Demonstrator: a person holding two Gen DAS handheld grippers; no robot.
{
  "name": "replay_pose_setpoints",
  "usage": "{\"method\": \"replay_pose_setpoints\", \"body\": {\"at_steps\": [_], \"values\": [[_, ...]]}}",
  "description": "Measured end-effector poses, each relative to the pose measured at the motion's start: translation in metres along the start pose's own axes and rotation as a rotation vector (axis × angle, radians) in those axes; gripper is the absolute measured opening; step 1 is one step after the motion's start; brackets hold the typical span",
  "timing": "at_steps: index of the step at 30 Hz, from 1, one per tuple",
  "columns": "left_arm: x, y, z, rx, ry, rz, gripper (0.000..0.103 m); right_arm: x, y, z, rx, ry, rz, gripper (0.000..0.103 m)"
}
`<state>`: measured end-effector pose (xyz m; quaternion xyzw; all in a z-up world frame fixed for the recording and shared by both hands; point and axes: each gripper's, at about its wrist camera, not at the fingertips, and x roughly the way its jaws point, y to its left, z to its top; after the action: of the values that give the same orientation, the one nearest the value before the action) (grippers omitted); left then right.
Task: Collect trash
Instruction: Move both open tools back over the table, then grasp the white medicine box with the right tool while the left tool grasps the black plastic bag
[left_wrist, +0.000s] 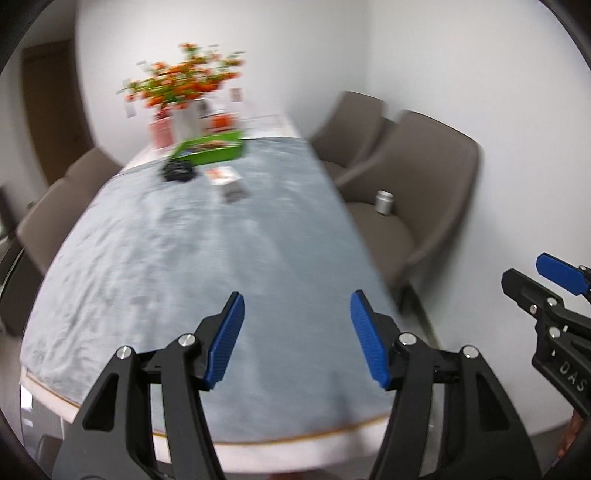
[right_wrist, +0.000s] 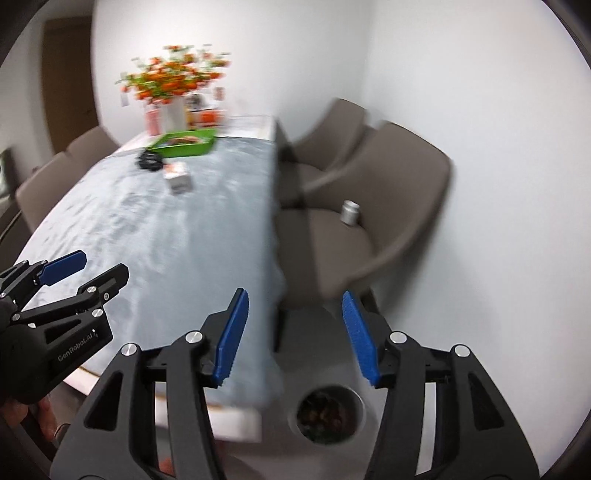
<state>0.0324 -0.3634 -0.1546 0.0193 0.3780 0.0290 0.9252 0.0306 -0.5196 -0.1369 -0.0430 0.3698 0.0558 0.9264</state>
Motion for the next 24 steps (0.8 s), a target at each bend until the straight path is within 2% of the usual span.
{"method": "replay_pose_setpoints", "body": {"at_steps": [5, 13, 18, 24], "values": [[0.024, 0.08, 0.032, -0.064, -0.017, 0.056, 0.061, 0.038, 0.073, 0.049, -0.057, 0.001, 0.091, 0.052], [0.084, 0.194, 0.086, -0.091, -0.01, 0.092, 0.062, 0.111, 0.174, 0.125, -0.073, 0.003, 0.144, 0.052], [0.119, 0.237, 0.114, -0.098, -0.006, 0.1, 0.062, 0.147, 0.214, 0.158, -0.094, 0.008, 0.15, 0.052], [0.154, 0.259, 0.143, -0.136, -0.007, 0.105, 0.062, 0.19, 0.24, 0.188, -0.152, 0.03, 0.165, 0.052]]}}
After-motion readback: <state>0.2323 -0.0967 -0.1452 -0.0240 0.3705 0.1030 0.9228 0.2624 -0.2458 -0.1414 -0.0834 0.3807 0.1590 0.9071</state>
